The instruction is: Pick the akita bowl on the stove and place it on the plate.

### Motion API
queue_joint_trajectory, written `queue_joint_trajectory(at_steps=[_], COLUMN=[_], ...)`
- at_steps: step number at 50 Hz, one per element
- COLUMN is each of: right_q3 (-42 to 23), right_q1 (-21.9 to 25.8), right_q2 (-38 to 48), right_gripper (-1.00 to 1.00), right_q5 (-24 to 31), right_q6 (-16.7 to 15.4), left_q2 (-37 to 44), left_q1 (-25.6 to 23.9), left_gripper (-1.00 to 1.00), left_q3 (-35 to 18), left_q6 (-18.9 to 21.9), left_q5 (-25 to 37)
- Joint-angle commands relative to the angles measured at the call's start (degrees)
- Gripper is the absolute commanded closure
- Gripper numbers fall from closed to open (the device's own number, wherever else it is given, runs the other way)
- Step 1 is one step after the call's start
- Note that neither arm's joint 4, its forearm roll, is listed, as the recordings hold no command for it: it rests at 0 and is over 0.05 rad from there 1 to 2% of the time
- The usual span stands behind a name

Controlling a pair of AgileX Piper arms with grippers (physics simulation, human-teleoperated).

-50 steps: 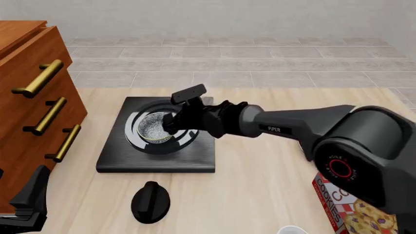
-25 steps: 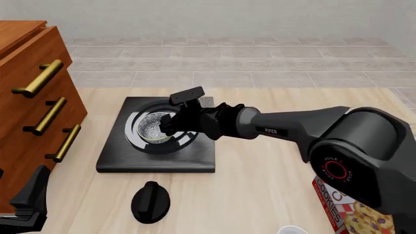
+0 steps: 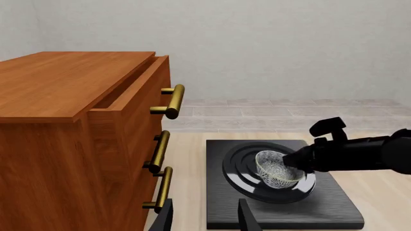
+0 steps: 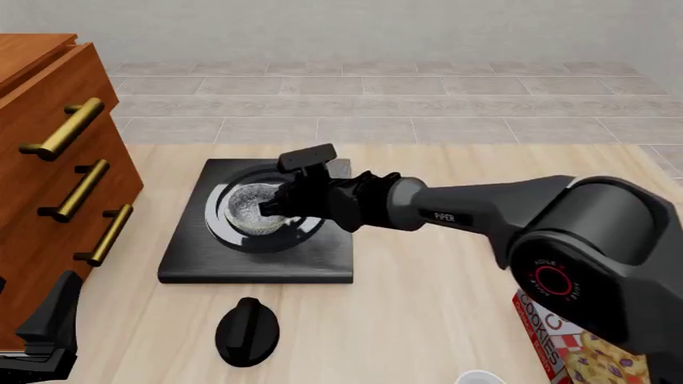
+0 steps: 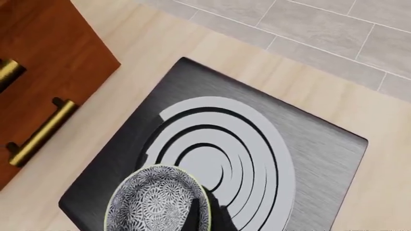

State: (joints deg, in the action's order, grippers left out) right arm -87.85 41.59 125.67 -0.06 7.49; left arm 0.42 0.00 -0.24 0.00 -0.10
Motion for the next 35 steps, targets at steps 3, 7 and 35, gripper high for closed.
queue_joint_trajectory(at_steps=[3,7,35], right_q3=[2.01,2.07,6.19], right_q1=[0.19,-0.16,-1.61], right_q2=[-0.61,-1.70,-8.50], right_gripper=[1.00,1.00,1.00], right_q5=[0.71,1.24,1.40], right_q6=[-0.09,-0.71,-2.50], left_q2=[0.00,0.00,0.00], left_q1=[0.00,0.00,0.00], left_gripper=[-1.00,-1.00,-1.00], left_q3=[0.00,0.00,0.00], left_q6=[0.00,0.00,0.00], left_q5=[0.00,0.00,0.00])
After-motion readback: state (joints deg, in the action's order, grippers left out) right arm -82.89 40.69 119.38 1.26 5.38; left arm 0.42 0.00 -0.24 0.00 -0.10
